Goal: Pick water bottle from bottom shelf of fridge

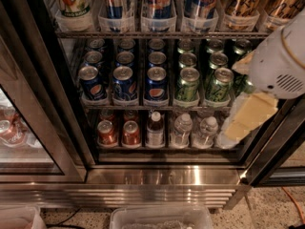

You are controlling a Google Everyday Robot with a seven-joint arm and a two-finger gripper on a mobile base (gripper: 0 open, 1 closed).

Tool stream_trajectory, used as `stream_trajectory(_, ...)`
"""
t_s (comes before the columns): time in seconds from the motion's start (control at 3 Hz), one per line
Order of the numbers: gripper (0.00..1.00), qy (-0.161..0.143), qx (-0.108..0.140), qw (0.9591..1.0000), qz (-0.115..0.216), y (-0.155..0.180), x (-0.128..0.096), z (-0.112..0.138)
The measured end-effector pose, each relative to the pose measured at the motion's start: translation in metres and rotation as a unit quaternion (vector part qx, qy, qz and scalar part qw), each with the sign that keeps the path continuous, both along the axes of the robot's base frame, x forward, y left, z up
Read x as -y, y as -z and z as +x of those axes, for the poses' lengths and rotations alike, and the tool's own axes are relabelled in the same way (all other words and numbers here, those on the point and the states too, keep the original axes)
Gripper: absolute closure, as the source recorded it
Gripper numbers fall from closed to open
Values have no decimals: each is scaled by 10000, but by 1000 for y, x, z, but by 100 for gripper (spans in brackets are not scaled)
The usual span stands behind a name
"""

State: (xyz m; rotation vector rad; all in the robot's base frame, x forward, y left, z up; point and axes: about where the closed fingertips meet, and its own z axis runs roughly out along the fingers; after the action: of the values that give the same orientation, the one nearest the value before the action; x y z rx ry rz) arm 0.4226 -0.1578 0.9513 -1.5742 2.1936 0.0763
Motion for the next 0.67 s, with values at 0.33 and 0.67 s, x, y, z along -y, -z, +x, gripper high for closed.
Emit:
stream_trajectory(0.33,0,19,-1,9969,782,33,-32,-6)
stream_trajectory(0.67,0,189,-33,9873,1580,83,-51,-17)
